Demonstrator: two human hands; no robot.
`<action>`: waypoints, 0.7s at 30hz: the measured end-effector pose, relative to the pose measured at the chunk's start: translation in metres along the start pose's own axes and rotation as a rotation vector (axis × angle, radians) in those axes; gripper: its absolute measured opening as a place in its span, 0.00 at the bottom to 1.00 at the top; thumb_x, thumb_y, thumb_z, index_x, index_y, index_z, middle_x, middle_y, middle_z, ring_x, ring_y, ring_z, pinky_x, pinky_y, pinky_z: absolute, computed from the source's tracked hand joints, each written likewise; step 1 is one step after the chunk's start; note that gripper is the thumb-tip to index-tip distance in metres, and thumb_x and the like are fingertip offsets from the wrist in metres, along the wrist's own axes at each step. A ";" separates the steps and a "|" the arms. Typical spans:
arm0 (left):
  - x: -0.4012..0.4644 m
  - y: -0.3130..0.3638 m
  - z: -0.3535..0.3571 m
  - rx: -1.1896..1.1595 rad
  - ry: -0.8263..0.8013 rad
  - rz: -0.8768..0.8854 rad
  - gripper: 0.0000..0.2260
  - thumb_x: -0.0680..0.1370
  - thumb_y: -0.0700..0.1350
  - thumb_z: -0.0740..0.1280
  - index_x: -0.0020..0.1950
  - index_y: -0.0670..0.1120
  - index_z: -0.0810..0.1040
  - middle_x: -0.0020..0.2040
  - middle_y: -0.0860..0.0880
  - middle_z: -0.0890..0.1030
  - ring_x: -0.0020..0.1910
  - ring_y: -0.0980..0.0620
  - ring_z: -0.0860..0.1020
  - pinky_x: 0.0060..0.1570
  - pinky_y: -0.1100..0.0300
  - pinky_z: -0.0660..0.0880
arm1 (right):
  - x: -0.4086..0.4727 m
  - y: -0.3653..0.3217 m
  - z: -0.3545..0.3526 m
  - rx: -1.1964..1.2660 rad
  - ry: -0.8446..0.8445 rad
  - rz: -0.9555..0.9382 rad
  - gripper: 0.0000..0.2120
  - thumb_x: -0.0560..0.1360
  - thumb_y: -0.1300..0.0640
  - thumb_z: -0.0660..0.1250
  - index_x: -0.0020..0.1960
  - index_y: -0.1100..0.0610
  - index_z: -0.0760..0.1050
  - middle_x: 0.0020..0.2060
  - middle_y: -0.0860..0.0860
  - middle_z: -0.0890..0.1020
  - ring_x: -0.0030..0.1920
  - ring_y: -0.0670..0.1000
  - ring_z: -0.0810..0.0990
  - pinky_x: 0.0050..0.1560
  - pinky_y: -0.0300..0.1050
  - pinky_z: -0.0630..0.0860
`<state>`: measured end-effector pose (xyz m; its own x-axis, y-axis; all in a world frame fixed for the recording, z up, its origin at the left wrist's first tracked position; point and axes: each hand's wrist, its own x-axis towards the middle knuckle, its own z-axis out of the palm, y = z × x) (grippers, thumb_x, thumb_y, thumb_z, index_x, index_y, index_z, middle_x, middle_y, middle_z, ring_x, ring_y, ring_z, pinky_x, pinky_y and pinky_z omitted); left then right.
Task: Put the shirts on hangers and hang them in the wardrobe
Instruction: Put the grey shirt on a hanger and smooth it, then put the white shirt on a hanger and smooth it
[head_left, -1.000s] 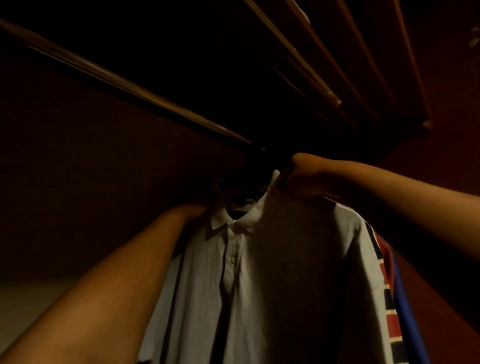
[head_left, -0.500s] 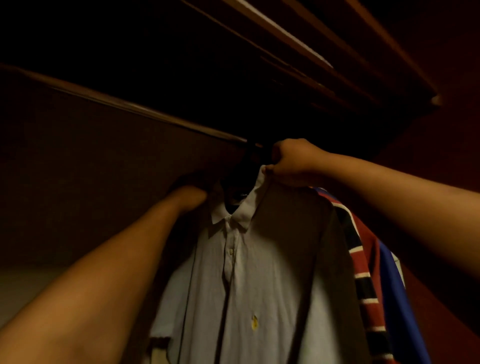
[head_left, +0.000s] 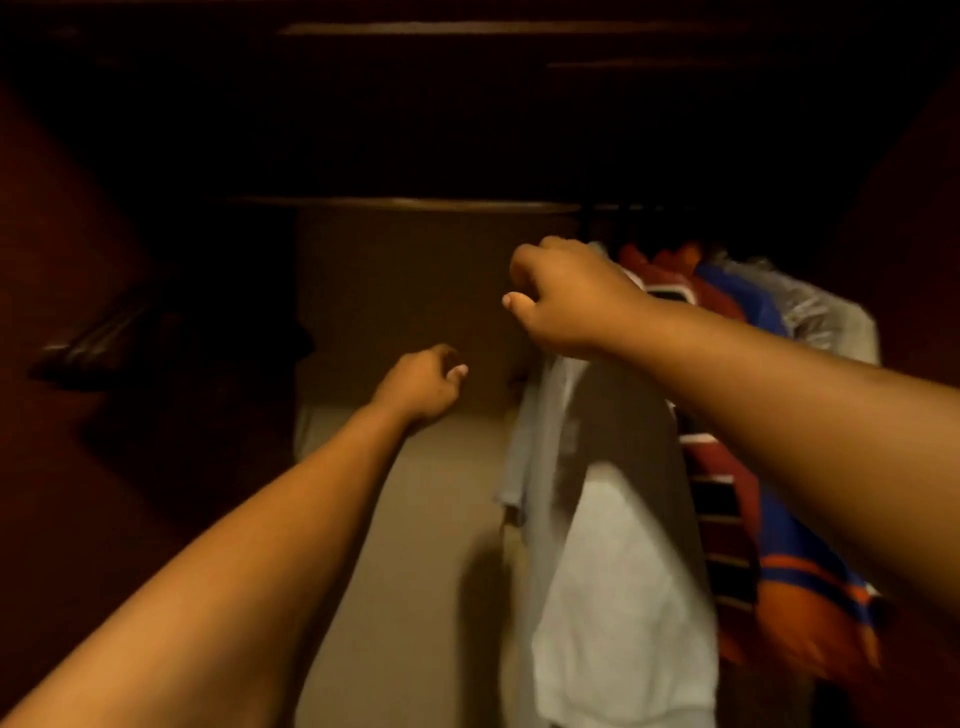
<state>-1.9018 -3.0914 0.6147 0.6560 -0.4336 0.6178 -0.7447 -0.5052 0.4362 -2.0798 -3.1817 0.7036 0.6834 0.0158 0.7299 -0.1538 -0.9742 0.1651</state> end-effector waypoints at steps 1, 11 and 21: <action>-0.021 -0.007 -0.006 0.053 0.006 -0.020 0.15 0.80 0.50 0.61 0.65 0.46 0.74 0.61 0.42 0.79 0.60 0.41 0.76 0.58 0.51 0.74 | -0.006 -0.010 0.006 0.062 -0.021 -0.013 0.15 0.79 0.49 0.61 0.60 0.58 0.72 0.57 0.57 0.74 0.59 0.59 0.73 0.54 0.49 0.70; -0.257 -0.087 -0.043 0.216 -0.080 -0.443 0.20 0.81 0.55 0.57 0.69 0.44 0.69 0.66 0.42 0.74 0.64 0.41 0.73 0.60 0.49 0.72 | -0.138 -0.143 0.118 0.522 -0.485 0.089 0.26 0.79 0.44 0.60 0.72 0.56 0.64 0.68 0.57 0.71 0.67 0.59 0.70 0.65 0.54 0.70; -0.590 -0.110 -0.061 0.149 -0.202 -0.903 0.20 0.82 0.53 0.58 0.68 0.42 0.69 0.64 0.40 0.76 0.64 0.40 0.73 0.59 0.51 0.71 | -0.398 -0.328 0.157 0.691 -1.043 0.017 0.27 0.79 0.43 0.60 0.72 0.57 0.63 0.68 0.59 0.71 0.67 0.61 0.71 0.65 0.55 0.70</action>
<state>-2.2143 -2.7345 0.2428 0.9974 0.0555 -0.0457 0.0719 -0.7981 0.5982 -2.1896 -2.9041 0.2545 0.9727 0.1238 -0.1964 0.0221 -0.8916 -0.4523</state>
